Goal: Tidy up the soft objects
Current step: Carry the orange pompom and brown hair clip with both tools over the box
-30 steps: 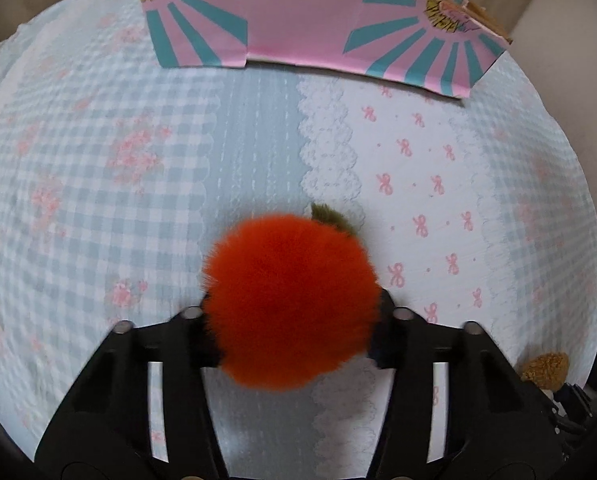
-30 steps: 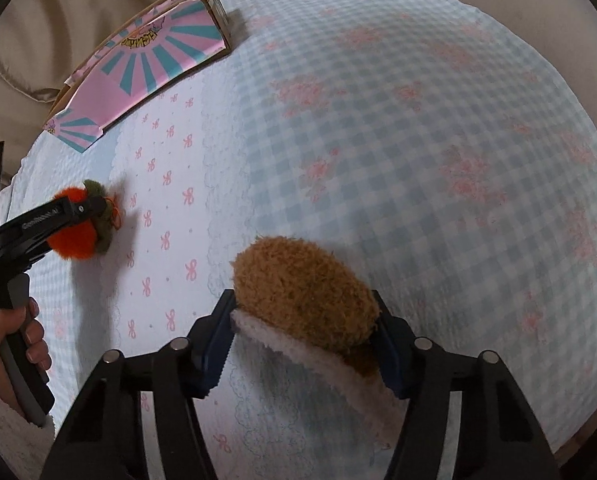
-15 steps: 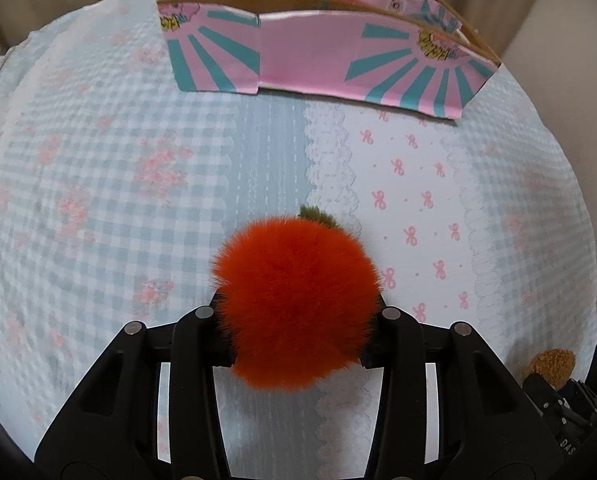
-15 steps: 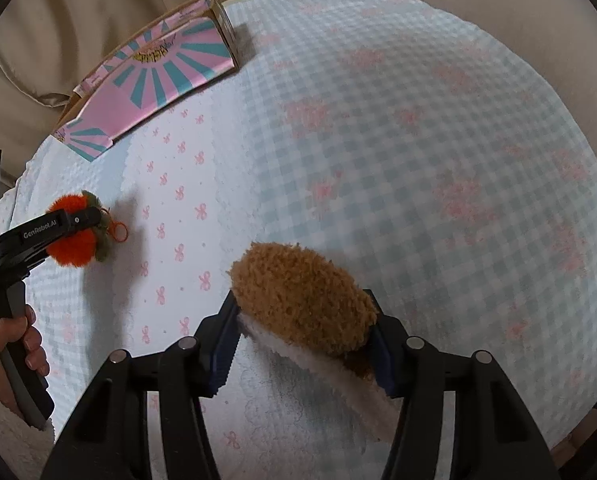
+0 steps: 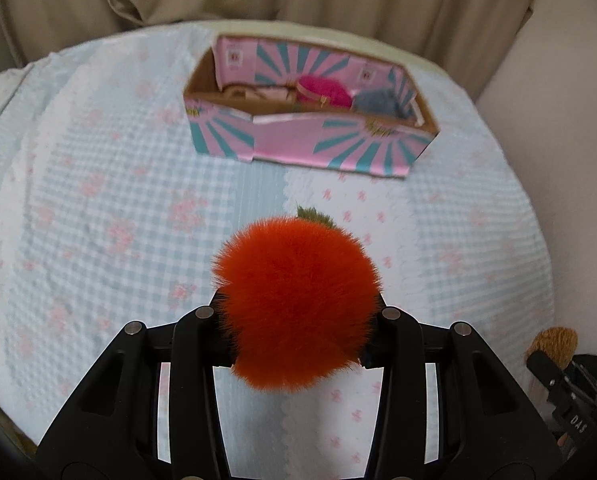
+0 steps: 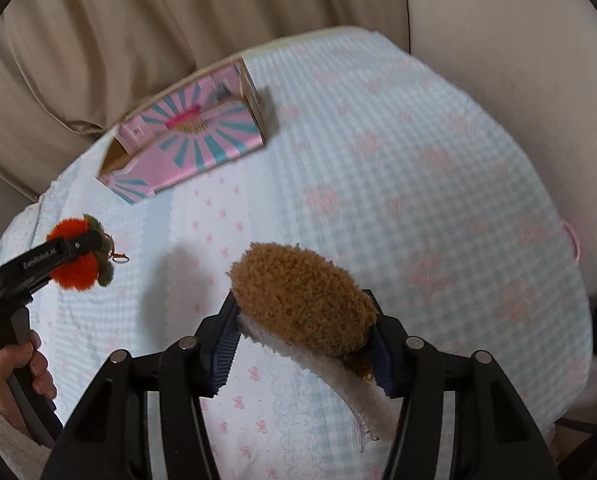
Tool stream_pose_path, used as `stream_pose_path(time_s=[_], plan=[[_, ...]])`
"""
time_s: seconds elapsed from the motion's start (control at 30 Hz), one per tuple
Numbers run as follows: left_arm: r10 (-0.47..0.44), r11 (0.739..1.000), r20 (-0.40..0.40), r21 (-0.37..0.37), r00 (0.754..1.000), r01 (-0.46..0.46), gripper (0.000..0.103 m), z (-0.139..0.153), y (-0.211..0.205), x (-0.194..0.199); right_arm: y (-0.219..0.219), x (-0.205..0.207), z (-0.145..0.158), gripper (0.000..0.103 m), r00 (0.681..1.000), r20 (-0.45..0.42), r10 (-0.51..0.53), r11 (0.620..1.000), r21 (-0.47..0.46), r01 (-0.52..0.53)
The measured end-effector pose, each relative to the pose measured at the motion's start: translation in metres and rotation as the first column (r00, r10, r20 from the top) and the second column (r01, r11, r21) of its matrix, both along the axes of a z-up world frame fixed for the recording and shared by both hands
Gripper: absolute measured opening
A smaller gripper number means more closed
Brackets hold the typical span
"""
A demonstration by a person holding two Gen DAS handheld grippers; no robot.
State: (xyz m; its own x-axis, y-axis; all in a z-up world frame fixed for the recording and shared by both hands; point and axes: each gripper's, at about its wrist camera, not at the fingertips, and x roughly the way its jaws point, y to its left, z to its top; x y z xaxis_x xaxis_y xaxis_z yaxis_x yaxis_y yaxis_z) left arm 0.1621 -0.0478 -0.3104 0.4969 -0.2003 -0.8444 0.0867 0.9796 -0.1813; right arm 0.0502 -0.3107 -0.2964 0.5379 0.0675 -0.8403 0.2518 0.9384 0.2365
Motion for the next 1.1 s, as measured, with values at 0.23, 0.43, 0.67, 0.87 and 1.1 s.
stream_pose_path(time_s=[0.23,0.43,0.67,0.87,1.1], plan=[[0.015,1.000,0.046,-0.021,0.999,-0.014,0.037,0.070,-0.001,-0.017,-0.004,0.004,0.065,0.052,0.998,0.058,0.029,1.000,0.007,-0.030],[0.036,0.998,0.075,-0.045,0.996,-0.033,0.038,0.121,0.002,-0.015,0.003,0.027,0.122,0.052,0.991,0.104,0.087,0.996,0.005,-0.088],[0.062,0.995,0.103,-0.083,0.993,-0.054,0.037,0.160,0.021,0.022,0.023,0.085,0.169,0.052,0.979,0.142,0.148,0.989,0.000,-0.149],[0.063,0.994,0.098,-0.098,0.993,-0.053,0.037,0.169,0.041,0.078,0.047,0.153,0.192,0.052,0.973,0.148,0.176,0.984,0.005,-0.179],[0.023,0.997,0.069,-0.077,0.997,-0.018,0.037,0.153,0.053,0.154,0.079,0.244,0.191,0.052,0.972,0.112,0.204,0.978,0.020,-0.208]])
